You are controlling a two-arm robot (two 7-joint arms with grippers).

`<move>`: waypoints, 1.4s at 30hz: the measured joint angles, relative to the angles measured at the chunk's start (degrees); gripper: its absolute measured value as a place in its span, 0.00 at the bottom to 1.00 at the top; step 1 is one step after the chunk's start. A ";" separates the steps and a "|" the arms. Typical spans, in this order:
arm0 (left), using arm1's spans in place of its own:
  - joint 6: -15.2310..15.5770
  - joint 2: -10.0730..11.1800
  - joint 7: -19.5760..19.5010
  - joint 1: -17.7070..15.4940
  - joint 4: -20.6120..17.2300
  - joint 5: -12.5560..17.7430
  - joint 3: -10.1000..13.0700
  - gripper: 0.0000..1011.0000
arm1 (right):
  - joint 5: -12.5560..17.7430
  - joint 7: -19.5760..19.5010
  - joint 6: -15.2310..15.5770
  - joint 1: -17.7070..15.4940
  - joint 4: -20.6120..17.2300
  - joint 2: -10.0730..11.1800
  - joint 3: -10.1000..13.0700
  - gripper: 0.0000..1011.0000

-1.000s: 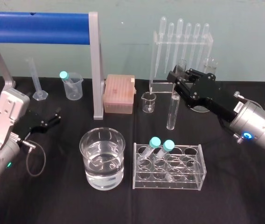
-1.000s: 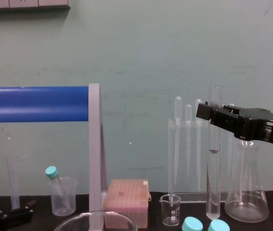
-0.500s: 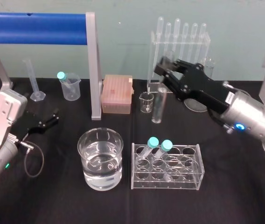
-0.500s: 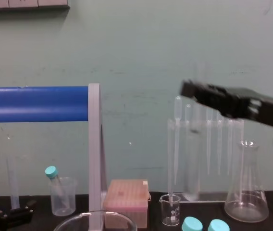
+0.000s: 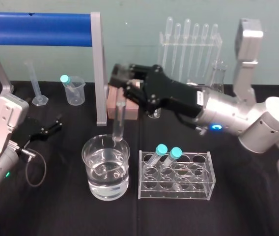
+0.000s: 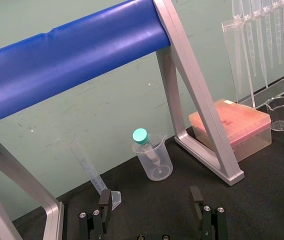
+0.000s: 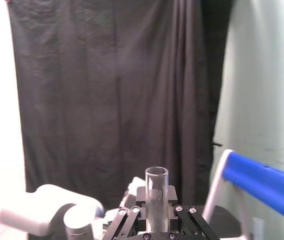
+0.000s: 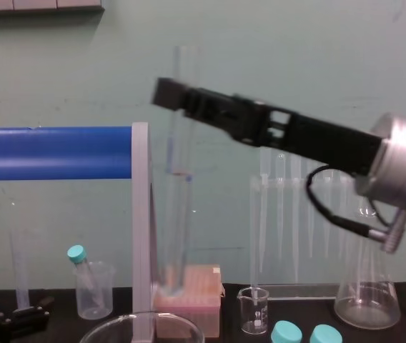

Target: Hold the test tube with one hand and immerse one end into the beaker, then return it to the test tube rack.

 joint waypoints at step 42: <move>0.00 0.00 0.00 0.00 0.00 0.00 0.00 0.99 | -5.55 2.07 0.43 6.71 15.06 -5.46 -11.37 0.22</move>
